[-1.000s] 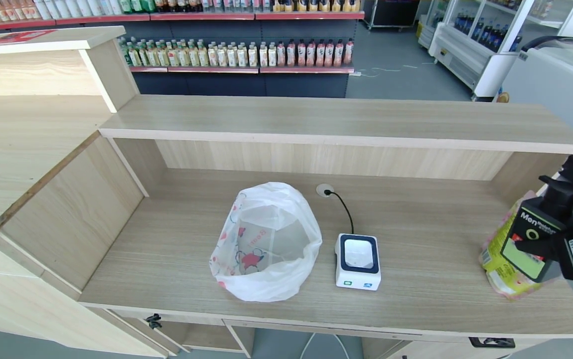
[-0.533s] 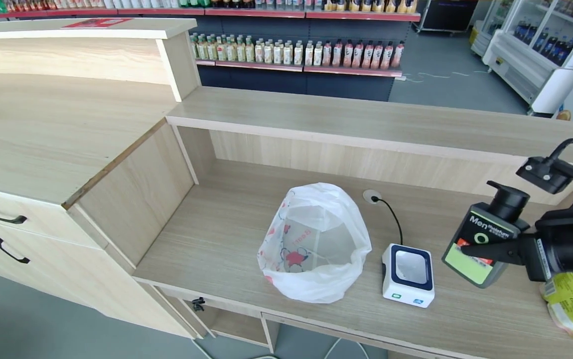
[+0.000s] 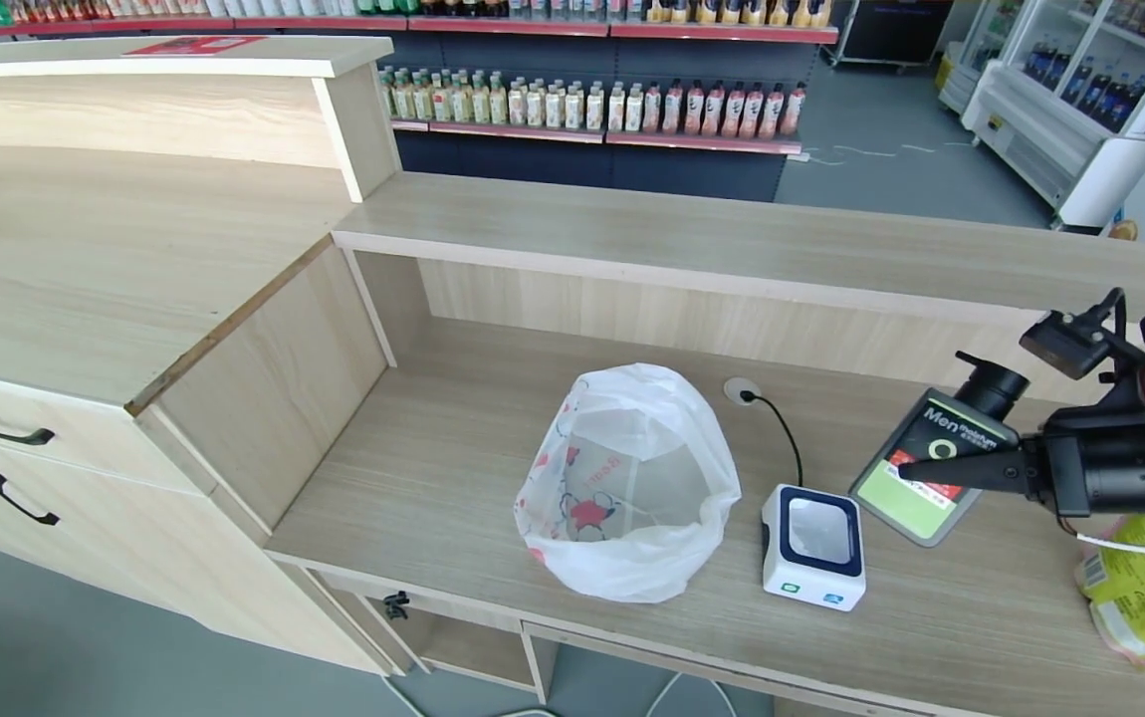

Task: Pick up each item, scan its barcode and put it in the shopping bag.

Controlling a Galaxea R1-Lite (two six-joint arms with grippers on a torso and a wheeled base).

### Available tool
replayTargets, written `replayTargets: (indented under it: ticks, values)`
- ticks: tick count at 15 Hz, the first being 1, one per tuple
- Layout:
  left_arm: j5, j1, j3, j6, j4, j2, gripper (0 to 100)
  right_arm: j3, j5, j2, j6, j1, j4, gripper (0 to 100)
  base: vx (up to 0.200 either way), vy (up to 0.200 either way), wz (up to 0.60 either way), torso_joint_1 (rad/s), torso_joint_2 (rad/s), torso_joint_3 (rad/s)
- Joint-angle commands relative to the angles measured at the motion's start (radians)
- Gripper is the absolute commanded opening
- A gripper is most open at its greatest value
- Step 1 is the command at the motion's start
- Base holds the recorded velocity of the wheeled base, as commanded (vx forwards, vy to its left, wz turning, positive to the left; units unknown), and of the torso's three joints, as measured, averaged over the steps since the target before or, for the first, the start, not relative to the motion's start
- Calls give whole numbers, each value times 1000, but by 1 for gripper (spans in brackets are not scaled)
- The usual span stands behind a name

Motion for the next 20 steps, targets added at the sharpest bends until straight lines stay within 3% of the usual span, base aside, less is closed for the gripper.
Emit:
replayTargets:
  ticks: [1,10,20]
  values:
    - [-1,0,0,0,0,0,100,-16,30,118,-48,-44,2,0,0,0,0,0,0,0]
    - [-1,0,0,0,0,0,100,-32,32,297,-301,-127,2,0,0,0,0,0,0,0]
    - [-1,0,0,0,0,0,100,-140,58,411,-320,-126,-4,0,0,0,0,0,0,0]
